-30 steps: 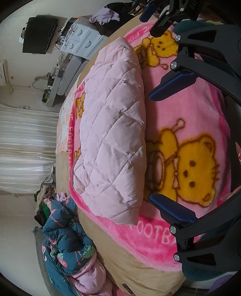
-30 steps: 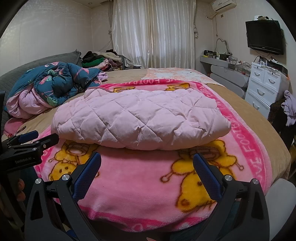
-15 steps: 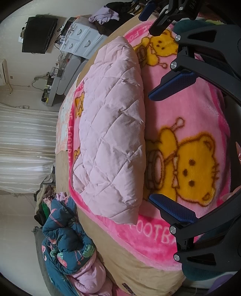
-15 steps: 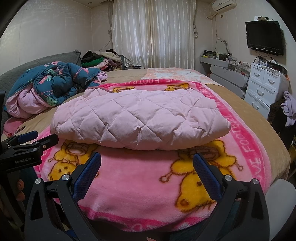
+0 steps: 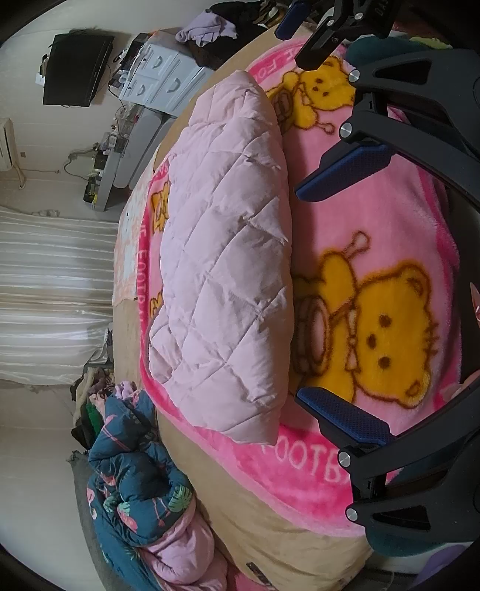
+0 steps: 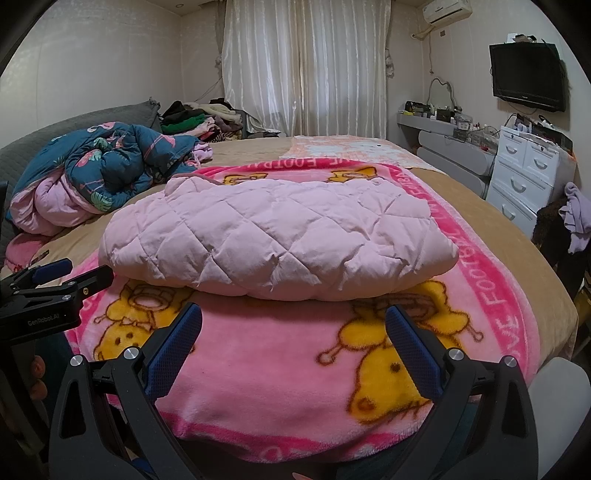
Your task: Fold large clothes
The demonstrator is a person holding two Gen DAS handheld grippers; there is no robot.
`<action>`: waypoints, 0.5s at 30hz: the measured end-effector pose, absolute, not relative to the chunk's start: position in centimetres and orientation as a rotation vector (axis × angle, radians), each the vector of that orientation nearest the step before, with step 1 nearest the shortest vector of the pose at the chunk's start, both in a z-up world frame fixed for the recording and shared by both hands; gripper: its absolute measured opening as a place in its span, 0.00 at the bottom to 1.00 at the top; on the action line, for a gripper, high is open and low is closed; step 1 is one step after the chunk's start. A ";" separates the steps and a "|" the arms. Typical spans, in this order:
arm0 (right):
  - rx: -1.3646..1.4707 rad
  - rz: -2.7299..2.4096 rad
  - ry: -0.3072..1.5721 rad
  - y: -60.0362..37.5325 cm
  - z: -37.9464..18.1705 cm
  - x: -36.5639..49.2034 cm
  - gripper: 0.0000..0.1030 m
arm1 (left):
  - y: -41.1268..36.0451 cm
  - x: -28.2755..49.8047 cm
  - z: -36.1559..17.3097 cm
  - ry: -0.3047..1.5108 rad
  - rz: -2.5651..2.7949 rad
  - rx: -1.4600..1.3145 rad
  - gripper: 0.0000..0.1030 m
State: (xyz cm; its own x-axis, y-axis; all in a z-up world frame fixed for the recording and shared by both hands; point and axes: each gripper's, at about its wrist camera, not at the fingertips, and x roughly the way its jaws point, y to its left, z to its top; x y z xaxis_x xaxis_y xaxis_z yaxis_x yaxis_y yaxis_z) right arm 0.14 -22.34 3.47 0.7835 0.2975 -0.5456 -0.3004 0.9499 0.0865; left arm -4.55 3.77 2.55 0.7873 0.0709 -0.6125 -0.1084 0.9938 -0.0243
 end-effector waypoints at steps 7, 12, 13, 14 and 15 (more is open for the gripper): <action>-0.005 0.322 0.588 -22.3 3.5 0.1 0.96 | 3.8 -4.5 2.8 0.655 0.096 -0.054 0.91; -0.007 0.321 0.589 -22.3 3.5 0.2 0.96 | 3.7 -4.6 2.7 0.649 0.096 -0.052 0.91; -0.007 0.321 0.590 -22.3 3.4 0.2 0.96 | 3.6 -4.5 2.7 0.651 0.099 -0.048 0.91; -0.008 0.321 0.589 -22.3 3.5 0.2 0.96 | 3.7 -4.5 2.8 0.657 0.110 -0.041 0.91; -0.009 0.322 0.589 -22.3 3.5 0.2 0.96 | 3.6 -4.5 2.8 0.657 0.116 -0.037 0.91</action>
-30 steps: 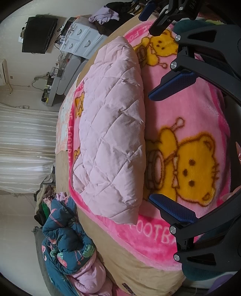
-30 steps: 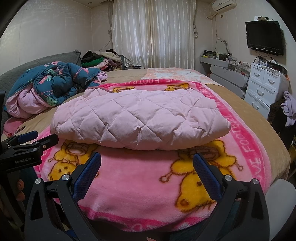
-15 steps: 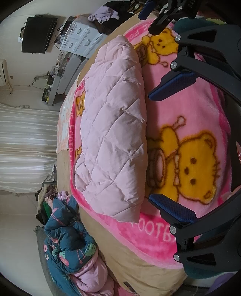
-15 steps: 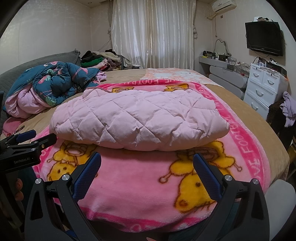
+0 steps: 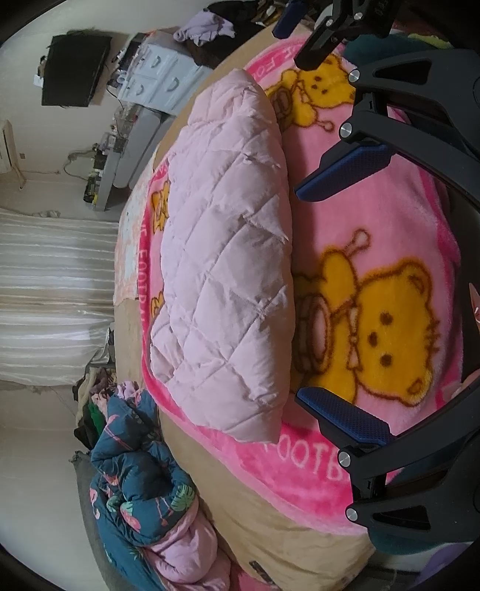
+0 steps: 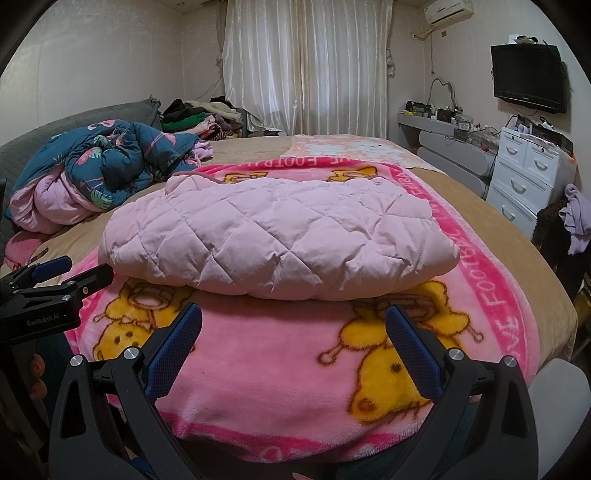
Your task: Fold large clothes
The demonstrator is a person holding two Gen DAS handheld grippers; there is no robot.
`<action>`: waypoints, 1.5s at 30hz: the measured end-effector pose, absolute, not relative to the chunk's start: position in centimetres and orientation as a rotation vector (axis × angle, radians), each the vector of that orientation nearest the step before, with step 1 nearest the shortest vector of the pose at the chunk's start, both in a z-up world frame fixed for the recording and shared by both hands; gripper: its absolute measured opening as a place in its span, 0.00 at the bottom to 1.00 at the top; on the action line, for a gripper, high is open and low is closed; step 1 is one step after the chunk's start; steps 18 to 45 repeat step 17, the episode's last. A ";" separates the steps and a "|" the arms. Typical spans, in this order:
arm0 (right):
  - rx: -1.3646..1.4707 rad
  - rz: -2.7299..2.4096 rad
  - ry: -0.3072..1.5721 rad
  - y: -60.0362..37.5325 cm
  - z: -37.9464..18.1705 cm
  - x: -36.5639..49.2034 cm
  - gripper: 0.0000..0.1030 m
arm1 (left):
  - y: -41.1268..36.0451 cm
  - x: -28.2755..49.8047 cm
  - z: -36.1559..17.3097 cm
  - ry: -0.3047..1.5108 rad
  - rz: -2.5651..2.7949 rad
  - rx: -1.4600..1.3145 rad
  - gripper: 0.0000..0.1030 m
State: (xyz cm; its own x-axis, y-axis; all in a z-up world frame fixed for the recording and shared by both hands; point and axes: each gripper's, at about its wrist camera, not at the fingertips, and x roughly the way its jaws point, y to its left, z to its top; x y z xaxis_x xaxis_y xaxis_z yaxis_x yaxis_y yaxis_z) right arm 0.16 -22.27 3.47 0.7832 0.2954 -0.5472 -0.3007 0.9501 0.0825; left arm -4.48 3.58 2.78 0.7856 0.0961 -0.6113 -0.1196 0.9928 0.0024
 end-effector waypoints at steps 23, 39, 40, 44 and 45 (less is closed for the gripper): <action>0.151 -0.271 0.661 -44.0 -1.9 6.0 0.96 | 20.5 -0.4 2.4 0.725 0.498 -0.171 0.91; 0.151 -0.271 0.661 -44.0 -1.9 6.0 0.96 | 20.5 -0.4 2.4 0.725 0.498 -0.171 0.91; 0.151 -0.271 0.661 -44.0 -1.9 6.0 0.96 | 20.5 -0.4 2.4 0.725 0.498 -0.171 0.91; 0.151 -0.271 0.661 -44.0 -1.9 6.0 0.96 | 20.5 -0.4 2.4 0.725 0.498 -0.171 0.91; 0.151 -0.271 0.661 -44.0 -1.9 6.0 0.96 | 20.5 -0.4 2.4 0.725 0.498 -0.171 0.91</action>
